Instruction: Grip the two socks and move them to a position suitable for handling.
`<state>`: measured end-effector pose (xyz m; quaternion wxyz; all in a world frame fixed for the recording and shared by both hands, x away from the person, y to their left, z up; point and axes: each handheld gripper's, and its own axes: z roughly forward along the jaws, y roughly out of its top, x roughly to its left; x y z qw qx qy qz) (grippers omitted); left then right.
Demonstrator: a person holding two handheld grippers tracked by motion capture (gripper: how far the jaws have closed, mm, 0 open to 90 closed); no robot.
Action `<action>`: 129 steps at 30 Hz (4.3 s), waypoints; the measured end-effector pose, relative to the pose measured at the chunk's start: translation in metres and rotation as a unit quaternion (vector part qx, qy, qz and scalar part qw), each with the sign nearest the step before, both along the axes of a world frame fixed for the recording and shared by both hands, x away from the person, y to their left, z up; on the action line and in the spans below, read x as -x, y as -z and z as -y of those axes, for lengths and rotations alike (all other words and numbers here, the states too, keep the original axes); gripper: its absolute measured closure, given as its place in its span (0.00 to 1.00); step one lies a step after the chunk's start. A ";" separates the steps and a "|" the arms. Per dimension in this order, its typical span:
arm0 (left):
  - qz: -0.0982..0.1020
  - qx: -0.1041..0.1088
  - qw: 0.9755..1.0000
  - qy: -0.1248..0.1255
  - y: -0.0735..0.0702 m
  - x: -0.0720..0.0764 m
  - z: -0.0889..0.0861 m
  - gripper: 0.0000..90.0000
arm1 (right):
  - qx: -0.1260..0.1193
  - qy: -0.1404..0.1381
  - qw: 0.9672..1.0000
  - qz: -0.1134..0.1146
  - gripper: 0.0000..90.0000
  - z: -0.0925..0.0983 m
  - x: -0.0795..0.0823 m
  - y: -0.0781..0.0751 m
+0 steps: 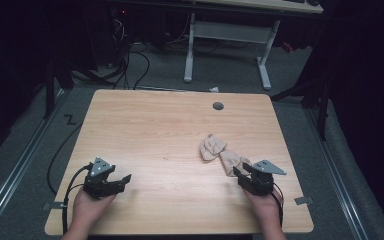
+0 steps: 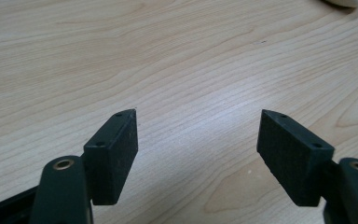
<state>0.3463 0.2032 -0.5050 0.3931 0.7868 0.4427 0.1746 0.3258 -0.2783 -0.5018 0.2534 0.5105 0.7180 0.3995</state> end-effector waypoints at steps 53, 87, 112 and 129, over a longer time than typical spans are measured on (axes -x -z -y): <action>-0.012 -0.016 0.999 0.036 0.002 0.005 0.007 0.72 | 0.080 -0.124 0.985 -0.094 1.00 -0.074 -0.014 0.019; -0.011 -0.027 0.999 0.034 0.004 0.003 0.010 0.72 | 0.066 -0.154 0.981 -0.101 0.63 -0.128 -0.018 0.018; -0.011 -0.027 0.999 0.035 0.004 0.003 0.010 0.71 | 0.060 -0.173 0.983 -0.024 0.95 -0.135 -0.001 -0.008; -0.010 -0.028 0.999 0.033 0.004 0.003 0.009 0.71 | 0.046 -0.215 0.975 0.014 0.95 -0.164 0.012 -0.025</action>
